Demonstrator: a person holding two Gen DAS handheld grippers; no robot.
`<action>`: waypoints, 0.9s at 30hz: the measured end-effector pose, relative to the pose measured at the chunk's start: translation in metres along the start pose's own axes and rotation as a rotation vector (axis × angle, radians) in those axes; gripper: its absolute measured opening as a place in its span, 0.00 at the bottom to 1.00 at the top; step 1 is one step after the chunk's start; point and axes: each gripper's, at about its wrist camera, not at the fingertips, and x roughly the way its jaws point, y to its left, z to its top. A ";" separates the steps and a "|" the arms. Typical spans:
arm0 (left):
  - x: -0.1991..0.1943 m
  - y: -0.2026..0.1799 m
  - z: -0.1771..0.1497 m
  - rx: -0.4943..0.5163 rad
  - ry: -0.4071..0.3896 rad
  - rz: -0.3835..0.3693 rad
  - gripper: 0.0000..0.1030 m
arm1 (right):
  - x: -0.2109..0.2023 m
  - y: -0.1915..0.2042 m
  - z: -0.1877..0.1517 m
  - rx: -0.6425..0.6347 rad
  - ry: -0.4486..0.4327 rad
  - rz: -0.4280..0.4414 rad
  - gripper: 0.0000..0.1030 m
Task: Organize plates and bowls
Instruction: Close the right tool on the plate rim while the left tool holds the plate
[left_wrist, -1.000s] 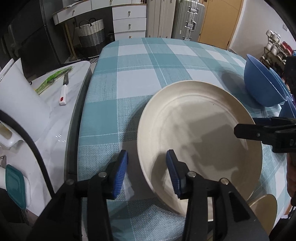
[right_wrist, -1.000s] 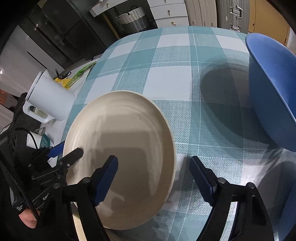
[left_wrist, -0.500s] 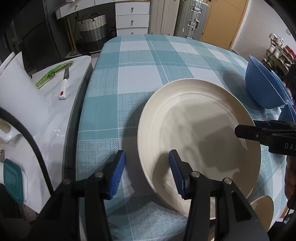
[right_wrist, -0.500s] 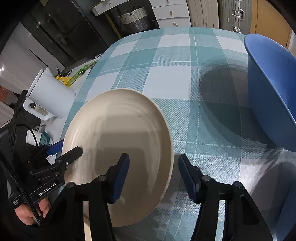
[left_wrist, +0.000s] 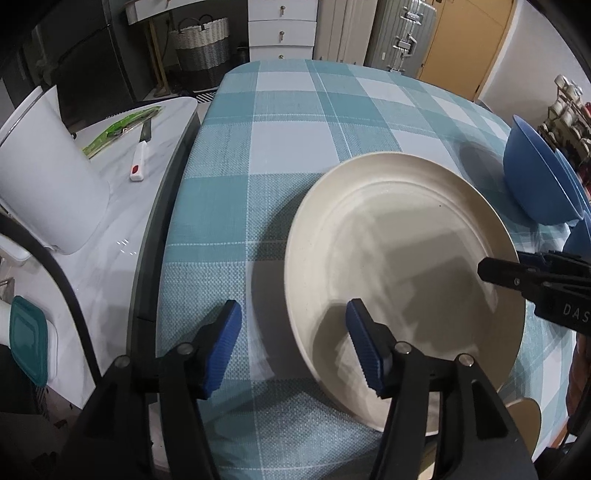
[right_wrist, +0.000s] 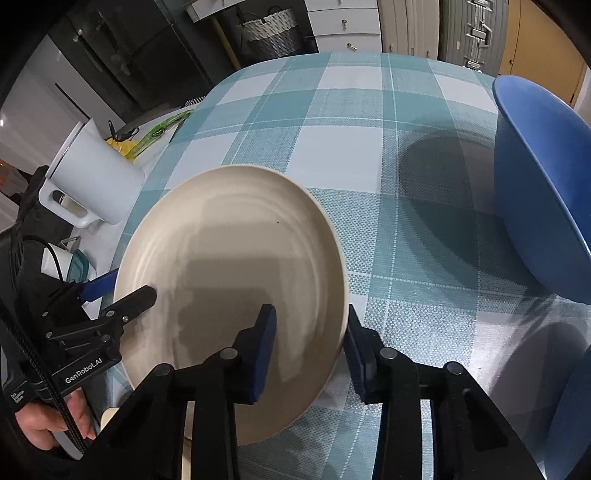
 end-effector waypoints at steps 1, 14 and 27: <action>0.000 0.000 0.000 0.004 0.002 -0.002 0.57 | 0.000 -0.001 0.000 0.003 0.000 -0.002 0.30; -0.003 -0.006 0.005 -0.003 0.074 -0.027 0.20 | -0.002 -0.004 -0.001 0.022 0.000 -0.015 0.15; -0.005 -0.004 0.001 -0.005 0.059 -0.001 0.24 | -0.008 -0.009 -0.003 0.032 -0.021 -0.010 0.10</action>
